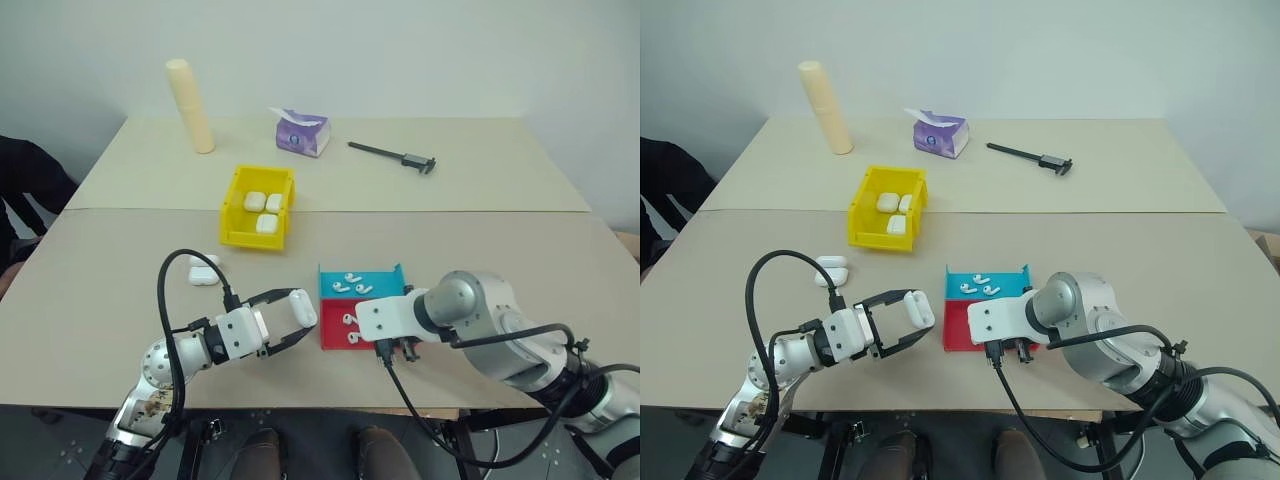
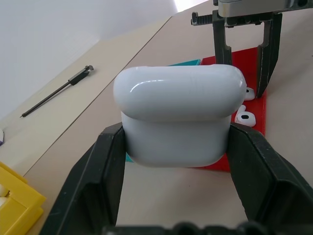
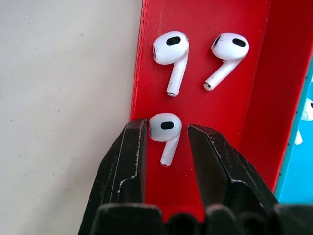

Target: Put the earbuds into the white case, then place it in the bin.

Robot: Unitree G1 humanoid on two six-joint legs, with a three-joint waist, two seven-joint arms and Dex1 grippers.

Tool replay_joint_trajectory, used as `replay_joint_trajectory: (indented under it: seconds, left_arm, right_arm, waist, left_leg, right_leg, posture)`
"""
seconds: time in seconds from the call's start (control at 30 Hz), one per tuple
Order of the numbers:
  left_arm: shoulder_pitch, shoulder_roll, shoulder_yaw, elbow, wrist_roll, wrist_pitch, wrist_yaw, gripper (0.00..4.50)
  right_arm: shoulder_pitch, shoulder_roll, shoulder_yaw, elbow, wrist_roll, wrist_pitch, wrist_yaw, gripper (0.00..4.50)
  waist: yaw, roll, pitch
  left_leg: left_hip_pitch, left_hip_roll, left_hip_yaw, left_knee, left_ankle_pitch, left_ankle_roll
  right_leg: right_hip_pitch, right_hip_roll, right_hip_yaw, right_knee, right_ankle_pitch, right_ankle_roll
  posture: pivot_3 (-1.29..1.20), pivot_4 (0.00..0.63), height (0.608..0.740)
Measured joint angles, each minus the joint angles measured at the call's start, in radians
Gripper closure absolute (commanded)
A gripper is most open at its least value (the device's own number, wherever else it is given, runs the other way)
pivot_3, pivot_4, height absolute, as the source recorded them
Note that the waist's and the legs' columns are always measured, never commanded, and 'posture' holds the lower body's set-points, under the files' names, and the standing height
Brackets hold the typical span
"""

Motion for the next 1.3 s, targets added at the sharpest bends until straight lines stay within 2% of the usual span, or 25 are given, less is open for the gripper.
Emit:
replay_joint_trajectory:
  seconds: [0.33,0.5,1.03,1.17,1.3]
  left_arm:
    - [0.0,0.001,0.0,0.0,0.003,0.0,0.005,1.73]
    - [0.0,0.001,0.0,0.0,0.005,0.0,0.007,1.73]
    - [-0.001,0.0,-0.001,-0.001,-0.001,0.001,0.007,1.73]
    - [-0.007,0.001,0.002,-0.034,-0.059,0.021,-0.005,1.73]
    - [-0.027,0.012,0.004,-0.144,-0.189,0.086,-0.046,1.73]
  right_arm:
    - [0.0,-0.001,0.0,0.006,0.001,-0.015,0.001,2.82]
    - [0.0,-0.001,-0.001,0.013,0.0,-0.026,-0.002,3.89]
    - [0.004,0.003,-0.019,0.012,0.01,-0.014,-0.017,3.89]
    - [-0.007,0.014,-0.141,-0.026,0.096,0.041,-0.019,3.89]
    - [-0.106,0.112,-0.428,-0.043,0.248,0.15,-0.058,3.89]
  waist:
    - [0.0,0.0,0.0]
    - [0.0,0.0,0.0]
    - [0.0,0.0,0.0]
    - [0.0,0.0,0.0]
    - [0.0,0.0,0.0]
  left_leg:
    - [0.0,0.0,0.0,0.0,0.0,0.0]
    - [0.001,0.0,0.0,0.0,0.0,0.0]
    - [0.0,0.0,0.0,0.0,0.0,0.0]
    - [-0.001,0.0,-0.001,0.0,0.0,0.0]
    - [0.0,0.0,-0.002,0.0,0.0,0.0]
  right_leg:
    - [0.0,0.0,0.0,0.0,0.0,0.0]
    - [0.001,0.0,0.0,0.0,0.0,0.0]
    - [0.0,0.0,0.0,0.0,0.0,0.0]
    - [0.0,0.0,0.0,0.0,0.0,0.0]
    - [0.0,0.0,0.0,0.001,0.0,0.0]
  posture:
    - [0.0,0.15,0.74]
    - [0.0,0.15,0.74]
    - [0.0,0.15,0.74]
    - [0.0,0.15,0.74]
    - [0.0,0.15,0.74]
